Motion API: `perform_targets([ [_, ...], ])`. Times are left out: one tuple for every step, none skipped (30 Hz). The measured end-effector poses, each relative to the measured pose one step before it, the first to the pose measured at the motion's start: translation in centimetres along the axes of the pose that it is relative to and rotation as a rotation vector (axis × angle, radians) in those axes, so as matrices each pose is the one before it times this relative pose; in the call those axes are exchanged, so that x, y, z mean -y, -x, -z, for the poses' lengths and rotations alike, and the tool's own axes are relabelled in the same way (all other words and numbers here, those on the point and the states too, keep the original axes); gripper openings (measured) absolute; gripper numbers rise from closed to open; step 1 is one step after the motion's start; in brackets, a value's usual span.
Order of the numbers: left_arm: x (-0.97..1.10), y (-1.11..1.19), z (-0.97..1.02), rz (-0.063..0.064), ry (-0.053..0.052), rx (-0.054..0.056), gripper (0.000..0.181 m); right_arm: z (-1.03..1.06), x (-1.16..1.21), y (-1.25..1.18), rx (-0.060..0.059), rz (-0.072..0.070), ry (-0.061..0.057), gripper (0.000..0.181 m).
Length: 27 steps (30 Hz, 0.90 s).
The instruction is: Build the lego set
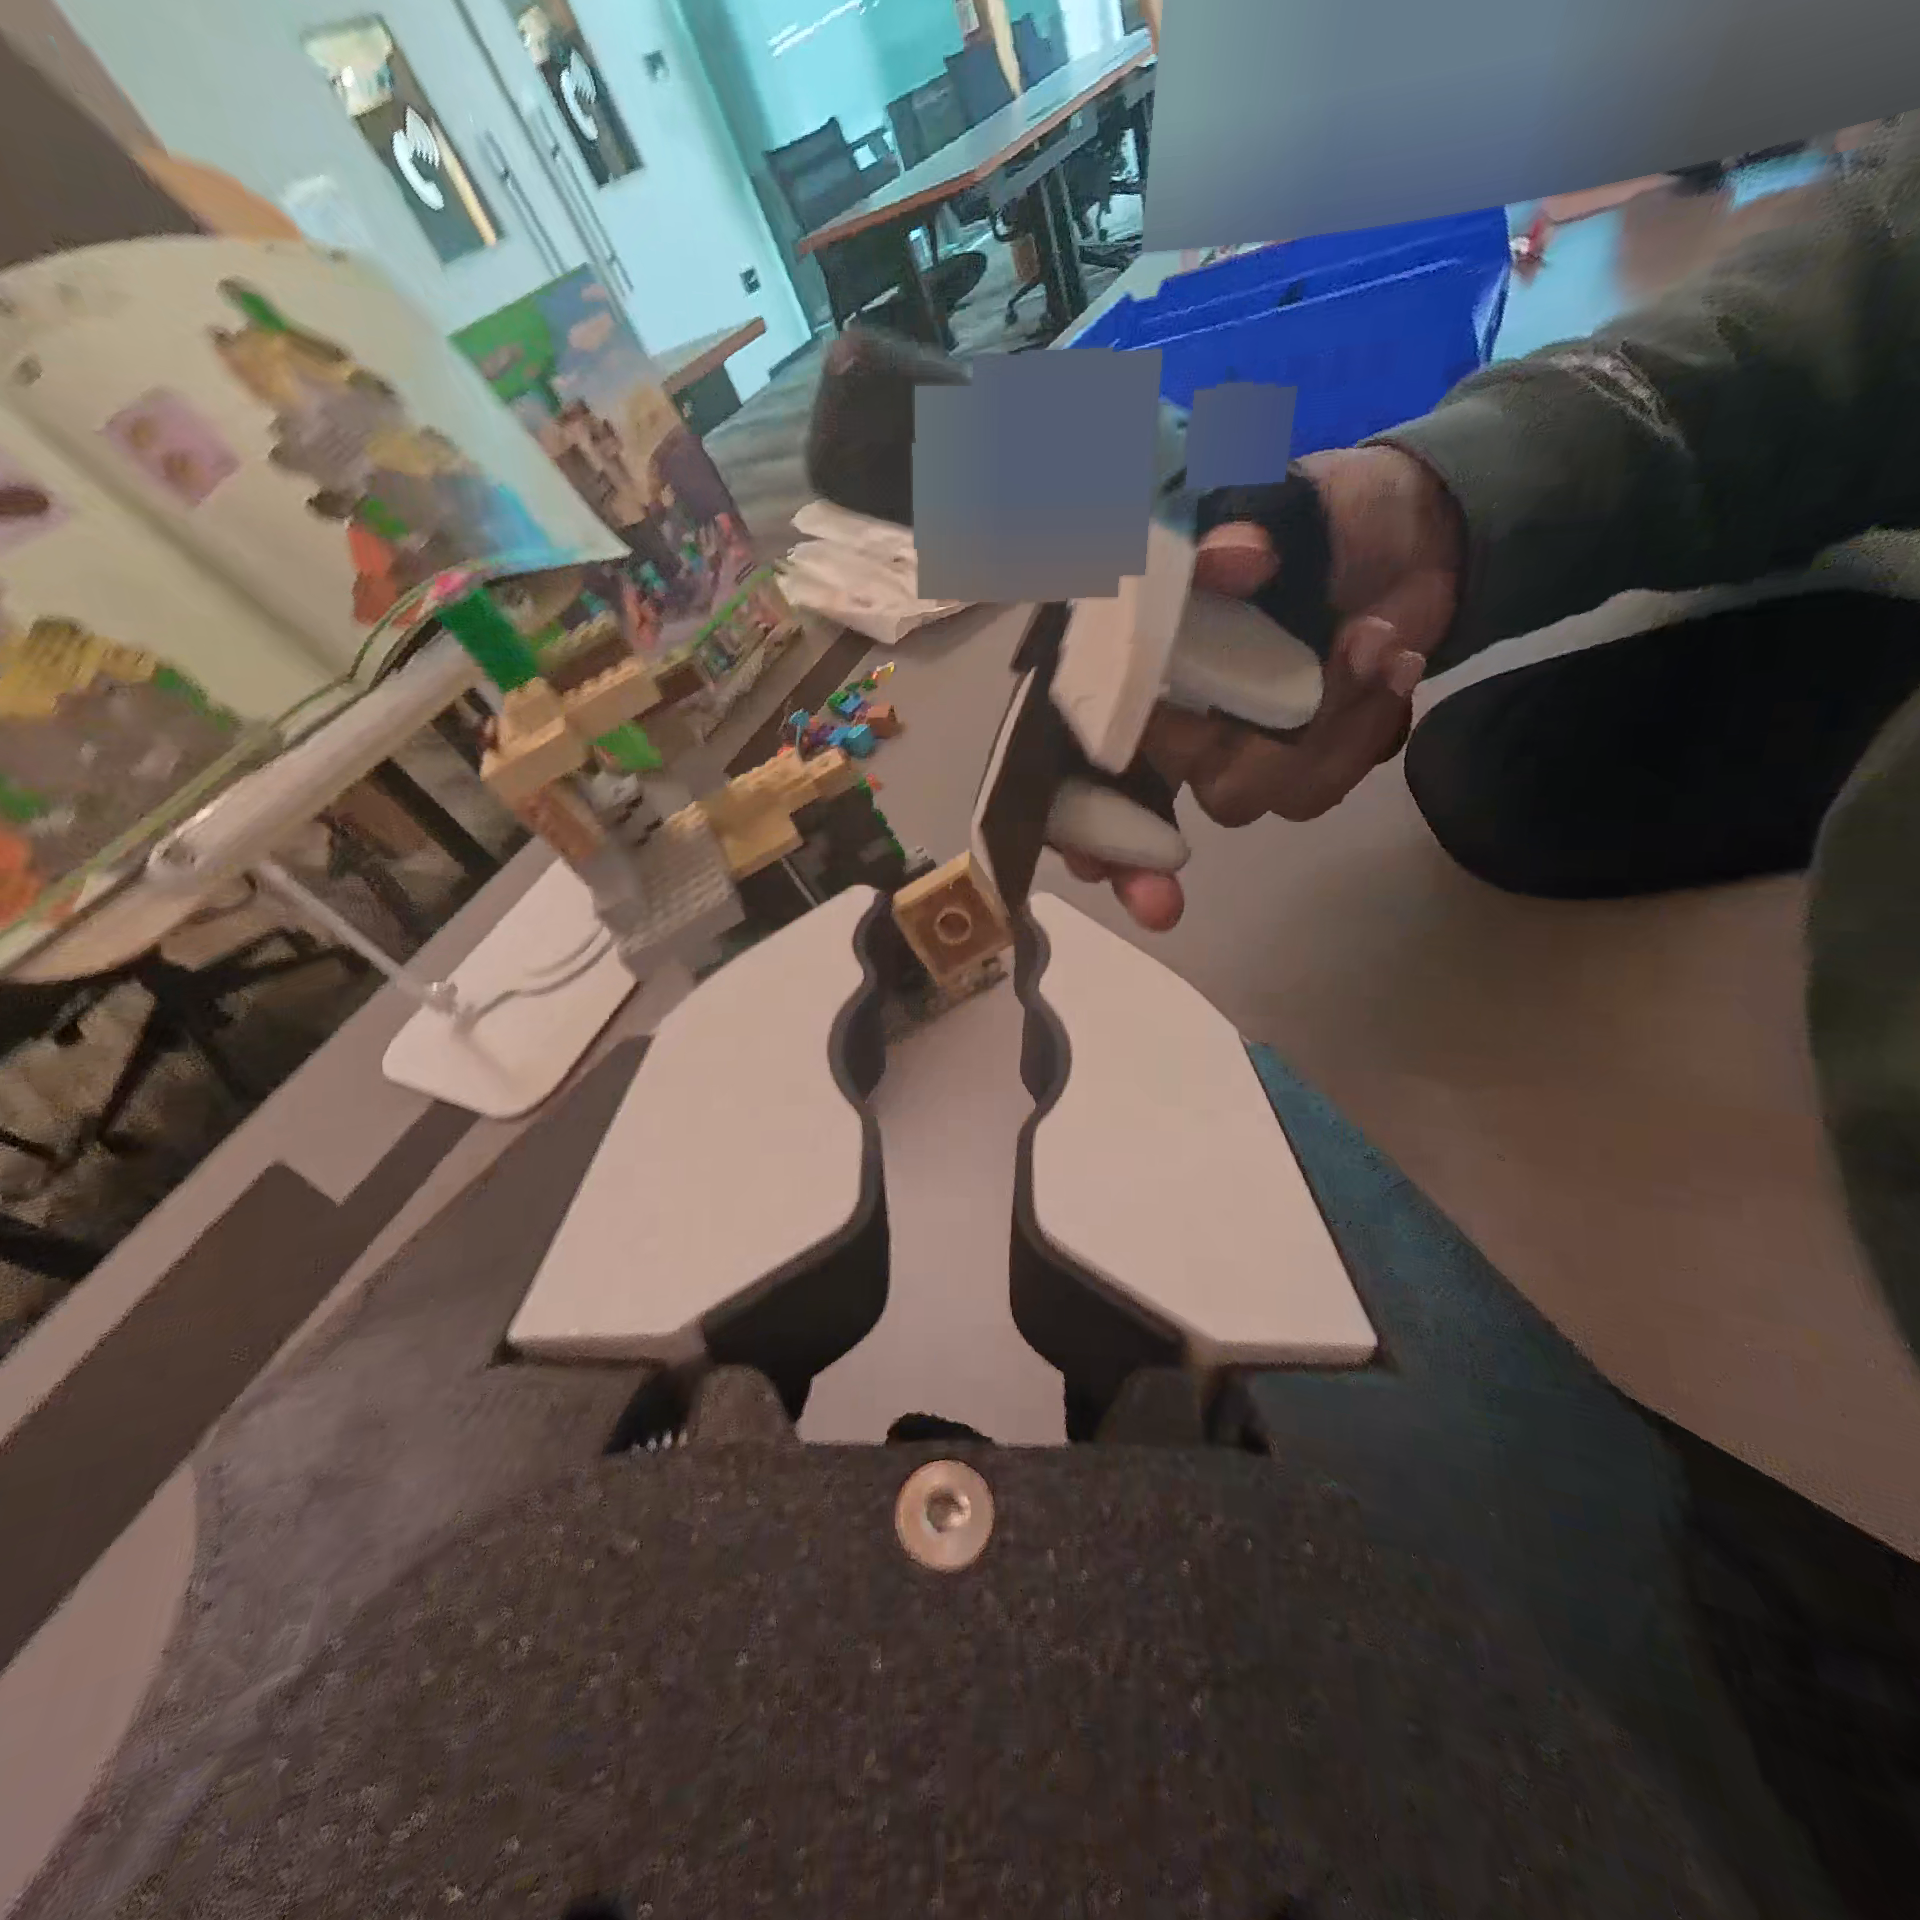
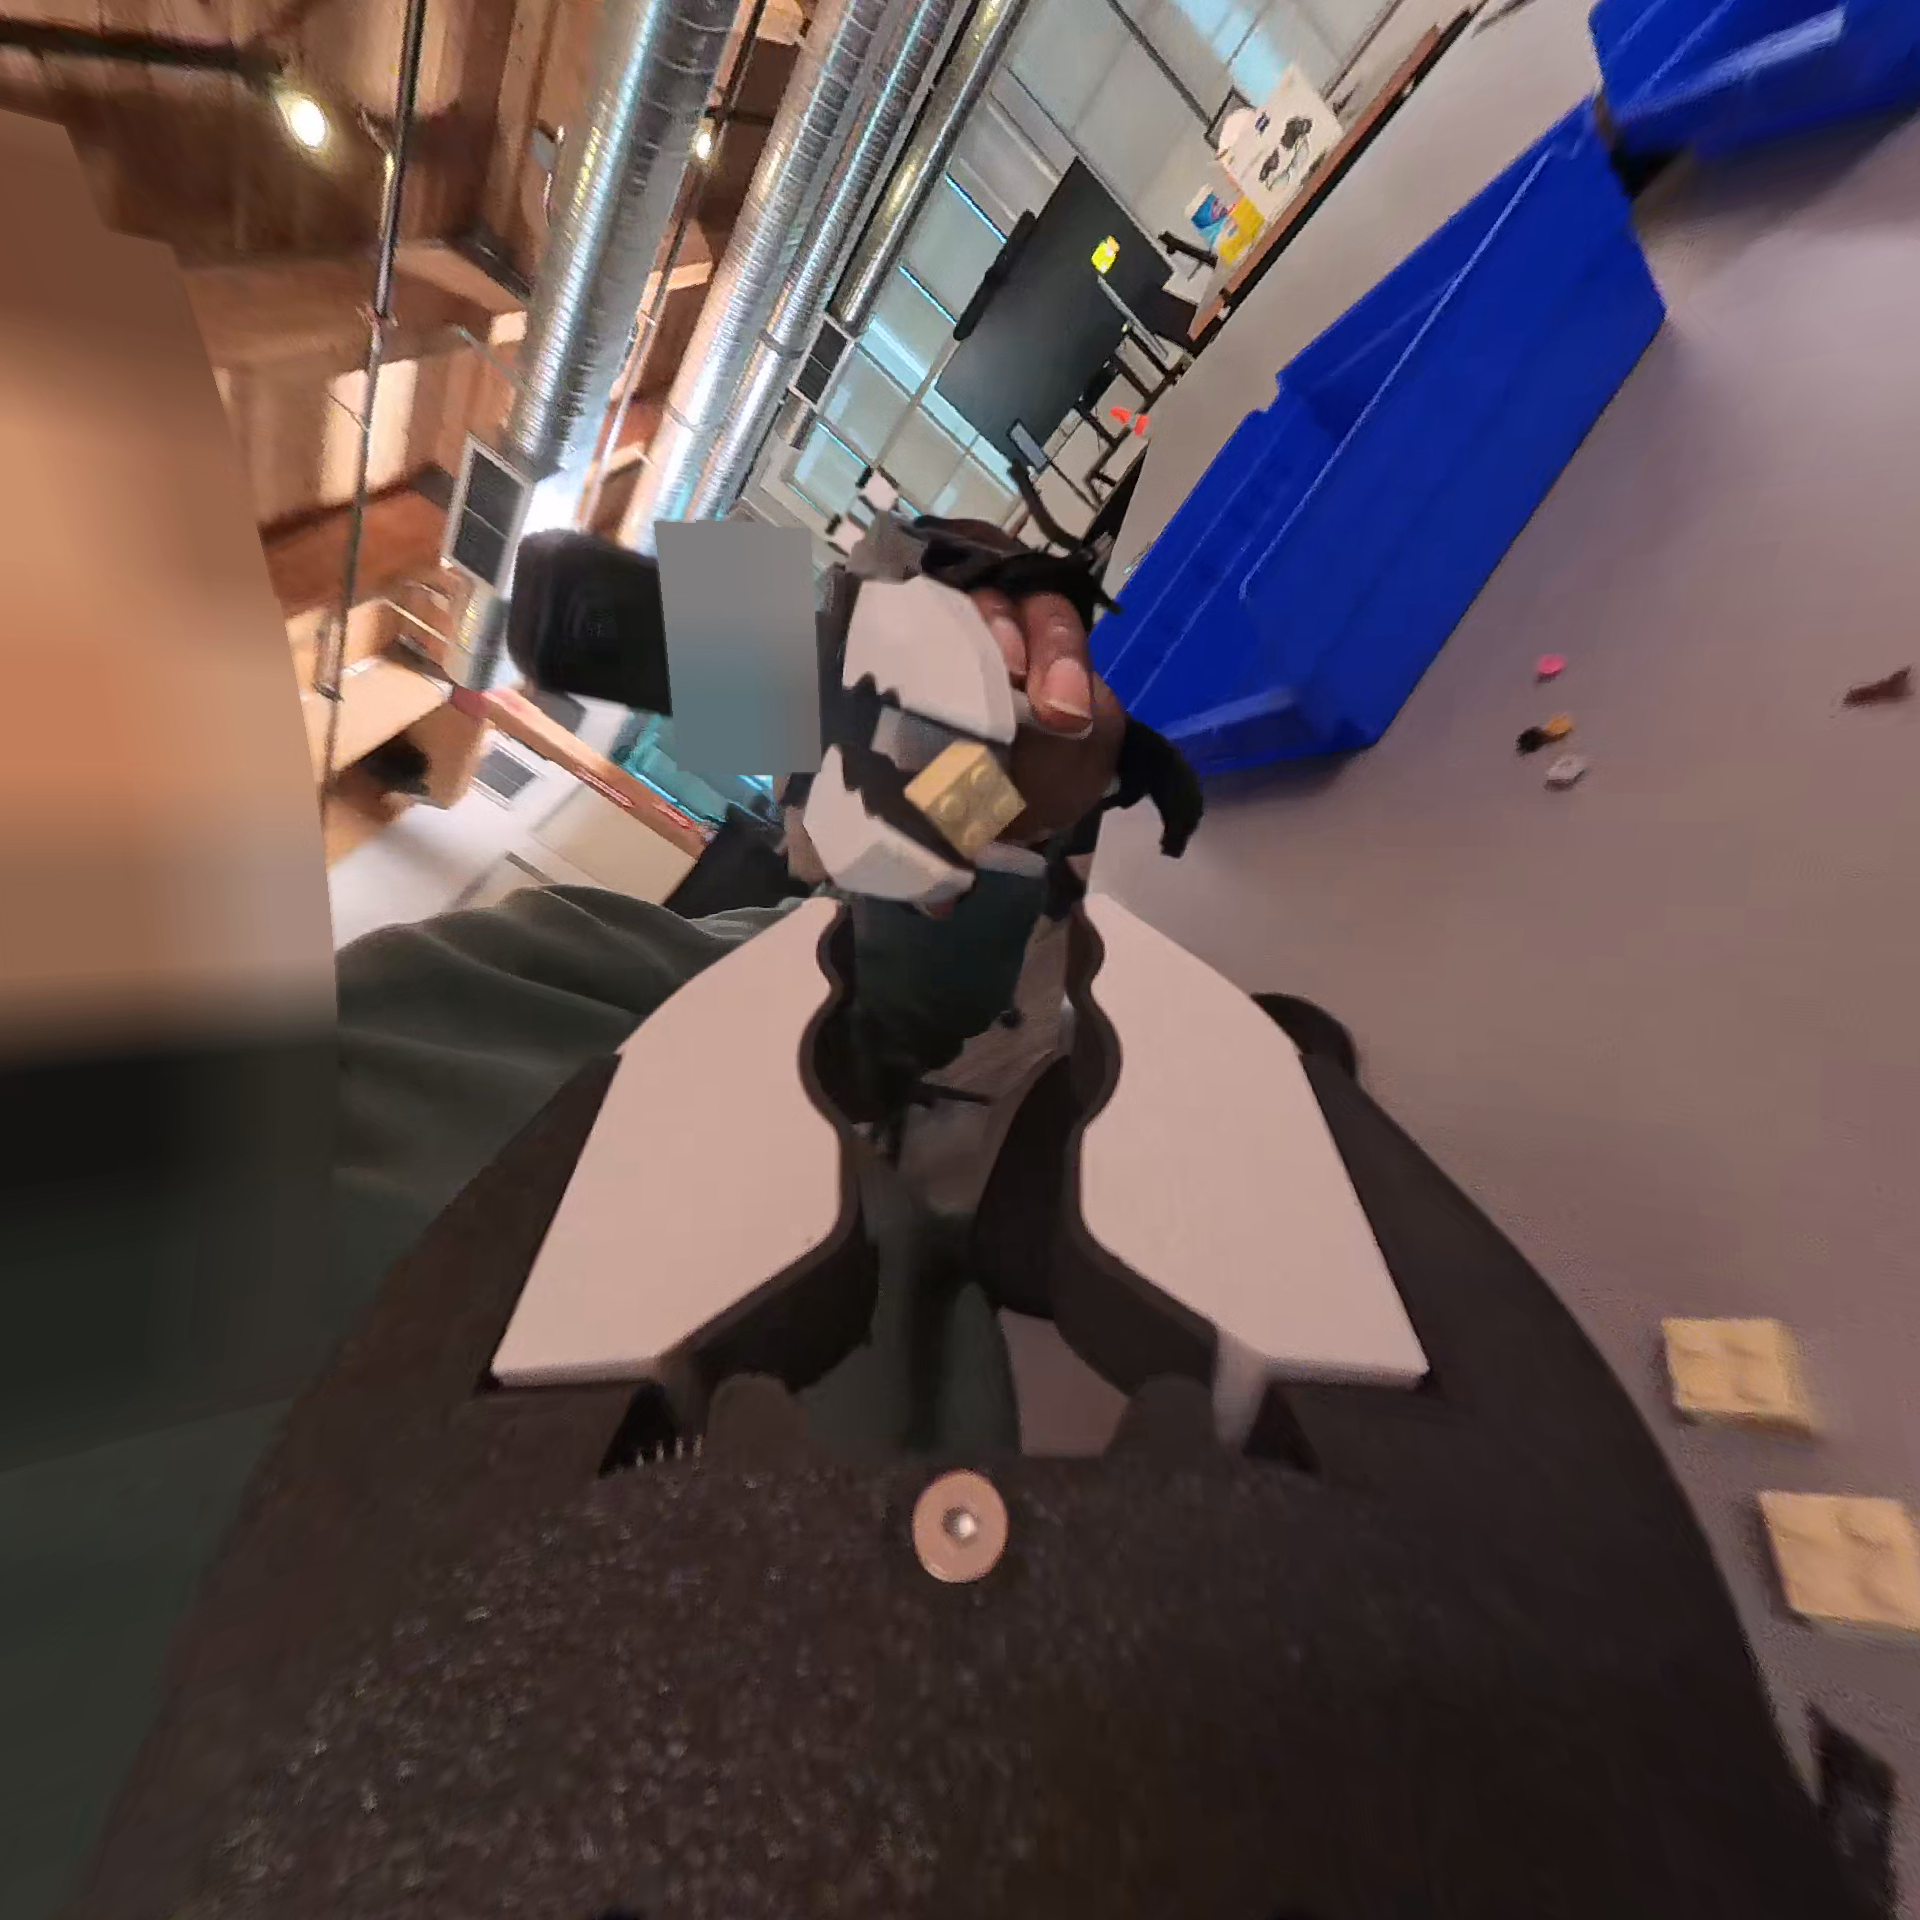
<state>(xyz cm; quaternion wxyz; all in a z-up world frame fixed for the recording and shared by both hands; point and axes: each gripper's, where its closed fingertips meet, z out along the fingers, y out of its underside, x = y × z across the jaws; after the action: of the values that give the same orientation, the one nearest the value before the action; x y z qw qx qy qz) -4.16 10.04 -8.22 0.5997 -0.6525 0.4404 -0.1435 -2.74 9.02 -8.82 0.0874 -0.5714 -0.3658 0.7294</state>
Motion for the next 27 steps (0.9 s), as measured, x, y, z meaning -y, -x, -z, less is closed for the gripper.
perform_targets([
  [-0.061, -0.594, -0.631, -0.039, 0.0016, -0.0026, 0.021, 0.021, -0.272, -0.014, 0.0217, -0.0422, -0.0012, 0.039],
  [-0.04, -0.579, -0.553, -0.037, 0.0007, -0.0028, 0.021, 0.039, -0.167, 0.038, 0.0272, -0.047, -0.0086, 0.039],
  [0.081, -0.607, -0.469, -0.0274, -0.007, -0.0092, 0.021, 0.068, -0.116, -0.041, 0.0204, -0.0415, -0.011, 0.039],
  [0.113, -0.55, -0.396, -0.0212, -0.0078, -0.0095, 0.021, 0.078, -0.102, -0.105, 0.0132, -0.0303, -0.0089, 0.038],
  [0.084, -0.405, -0.34, -0.023, -0.006, -0.0036, 0.021, 0.088, -0.113, -0.105, 0.0089, -0.0202, -0.0063, 0.035],
  [0.007, -0.284, -0.272, -0.0238, -0.0016, -0.0008, 0.021, 0.088, -0.117, -0.055, 0.0076, -0.0146, -0.0036, 0.031],
  [-0.012, -0.209, -0.215, -0.0168, 0.001, -0.0002, 0.021, 0.072, -0.157, 0.011, 0.0094, -0.0123, 0.0012, 0.027],
  [-0.046, -0.167, -0.187, -0.0136, 0.0027, 0.0, 0.021, 0.082, -0.131, 0.108, 0.012, -0.0114, 0.0026, 0.022],
  [-0.072, -0.108, -0.142, -0.0106, 0.0022, 0.0019, 0.021, 0.125, -0.032, -0.079, -0.005, -0.0053, -0.0009, 0.022],
  [-0.064, -0.085, -0.111, -0.0043, -0.0001, 0.0015, 0.021, 0.134, -0.101, -0.06, -0.0071, 0.0059, 0.0064, 0.021],
  [-0.007, -0.185, -0.063, 0.0096, -0.004, -0.0101, 0.021, 0.174, -0.141, 0.025, -0.0043, 0.0132, 0.0143, 0.02],
  [-0.154, -0.126, -0.008, 0.0226, 0.0064, -0.0115, 0.022, 0.343, -0.075, -0.079, -0.0185, 0.0211, 0.0199, 0.02],
  [-0.273, 0.116, 0.147, 0.0241, 0.0114, -0.0014, 0.025, 0.556, -0.086, -0.357, -0.0477, 0.0494, 0.0354, 0.02],
  [-0.345, 0.149, 0.3, 0.0277, 0.0138, -0.0045, 0.027, 0.751, -0.404, -0.864, -0.0899, 0.095, 0.0691, 0.019],
  [-0.364, 0.28, 0.455, 0.0347, 0.0135, -0.0002, 0.028, 0.893, -0.943, -1.46, -0.1267, 0.1244, 0.1112, 0.019],
  [-0.421, 0.509, 0.581, 0.0339, 0.0154, 0.0141, 0.027, 0.916, -1.284, -2.098, -0.1627, 0.1273, 0.1282, 0.02],
  [-0.426, 0.597, 0.652, 0.0312, 0.0148, 0.0172, 0.026, 0.712, -1.458, -2.2, -0.1622, 0.1286, 0.1266, 0.02],
  [-0.421, 0.661, 0.69, 0.0351, 0.0145, 0.0205, 0.024, 0.305, -1.589, -1.626, -0.1217, 0.1206, 0.1241, 0.02],
  [-0.445, 0.751, 0.704, 0.035, 0.0167, 0.025, 0.022, -0.061, -1.314, -1.043, -0.0879, 0.0947, 0.105, 0.02],
  [-0.467, 0.771, 0.694, 0.0307, 0.0203, 0.0258, 0.022, -0.288, -1.029, -0.535, -0.0561, 0.0768, 0.0874, 0.02],
  [-0.472, 0.829, 0.707, 0.0249, 0.023, 0.029, 0.022, -0.386, -0.839, -0.142, -0.0284, 0.0635, 0.077, 0.02],
  [-0.438, 0.945, 0.738, 0.0175, 0.0232, 0.0364, 0.021, -0.4, -0.504, 0.009, -0.0114, 0.0449, 0.0506, 0.02],
  [-0.398, 1.001, 0.813, 0.0133, 0.0237, 0.0382, 0.021, -0.362, -0.245, 0.071, 0.0003, 0.0249, 0.0274, 0.02],
  [-0.364, 1.016, 0.875, 0.0116, 0.0227, 0.0363, 0.021, -0.35, -0.202, 0.064, 0.005, 0.0137, 0.0204, 0.02],
  [-0.464, 1.119, 0.907, 0.0114, 0.0308, 0.0363, 0.021, -0.318, -0.203, -0.023, -0.0003, 0.0121, 0.0175, 0.02],
  [-0.565, 1.254, 0.941, 0.0062, 0.0349, 0.0391, 0.021, -0.273, -0.169, -0.017, -0.0019, 0.0128, 0.0157, 0.02],
  [-0.583, 1.356, 0.961, 0.0027, 0.0308, 0.0399, 0.021, -0.192, -0.067, 0.097, 0.0048, 0.0119, 0.0088, 0.02],
])
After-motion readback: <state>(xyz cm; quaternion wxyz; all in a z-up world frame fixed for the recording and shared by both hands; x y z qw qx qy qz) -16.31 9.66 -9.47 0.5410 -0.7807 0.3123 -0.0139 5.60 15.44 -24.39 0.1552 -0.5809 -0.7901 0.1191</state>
